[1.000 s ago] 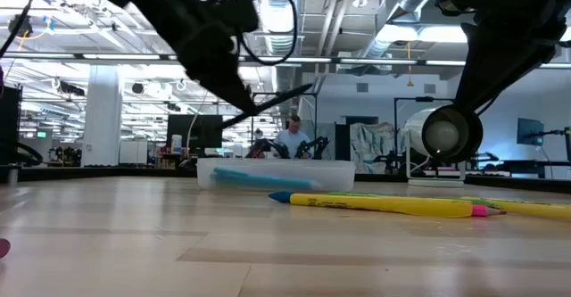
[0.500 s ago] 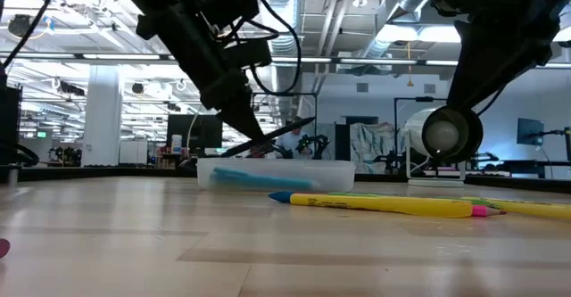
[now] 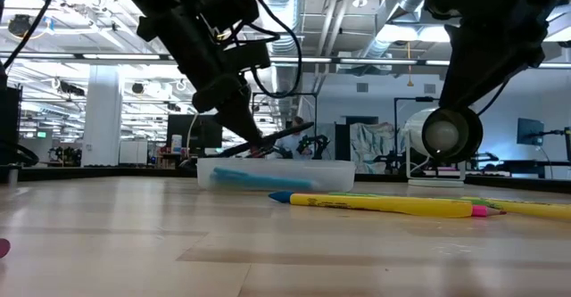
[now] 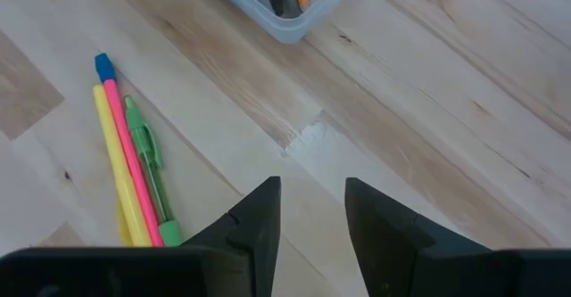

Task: Pick & place school supplies into a supply box
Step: Put the black pen into the supply box, then put the yellow pen into the supply box

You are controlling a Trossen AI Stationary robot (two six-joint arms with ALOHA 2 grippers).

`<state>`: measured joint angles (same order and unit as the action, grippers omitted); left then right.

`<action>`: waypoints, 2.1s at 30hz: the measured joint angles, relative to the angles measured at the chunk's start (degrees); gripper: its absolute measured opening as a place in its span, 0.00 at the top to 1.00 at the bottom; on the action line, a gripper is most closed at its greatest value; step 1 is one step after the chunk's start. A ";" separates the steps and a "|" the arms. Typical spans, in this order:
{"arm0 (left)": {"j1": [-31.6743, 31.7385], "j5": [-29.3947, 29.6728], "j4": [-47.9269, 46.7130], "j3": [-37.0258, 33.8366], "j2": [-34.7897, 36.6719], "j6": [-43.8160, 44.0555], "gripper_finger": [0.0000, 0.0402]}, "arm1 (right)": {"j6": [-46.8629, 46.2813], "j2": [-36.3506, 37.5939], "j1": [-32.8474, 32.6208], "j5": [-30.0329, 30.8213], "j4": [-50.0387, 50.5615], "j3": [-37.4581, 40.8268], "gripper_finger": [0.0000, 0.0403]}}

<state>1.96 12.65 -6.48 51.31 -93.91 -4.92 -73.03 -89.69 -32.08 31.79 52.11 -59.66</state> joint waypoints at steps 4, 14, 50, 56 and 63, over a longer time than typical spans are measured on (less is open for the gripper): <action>0.02 0.14 -0.28 0.00 0.00 -0.04 0.81 | 0.02 0.00 -0.02 0.26 -0.21 0.00 0.70; -0.05 -1.14 -0.27 0.00 0.20 1.68 0.70 | 0.02 0.00 -0.02 0.26 -0.98 0.00 0.70; -8.84 -5.39 -23.19 14.38 0.22 0.13 0.69 | -10.88 0.00 -8.17 -5.50 -4.41 -0.04 0.70; -9.17 -4.88 -22.81 14.38 0.22 0.42 0.69 | -16.74 -0.88 -8.68 -12.68 -4.70 0.01 0.70; -9.18 -4.84 -22.04 14.43 0.22 1.88 0.69 | -17.55 -3.69 -7.17 -20.26 -17.61 3.79 0.70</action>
<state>-7.22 7.81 -28.51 65.73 -93.69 -3.05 -90.59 -93.38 -39.25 11.53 34.50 -55.87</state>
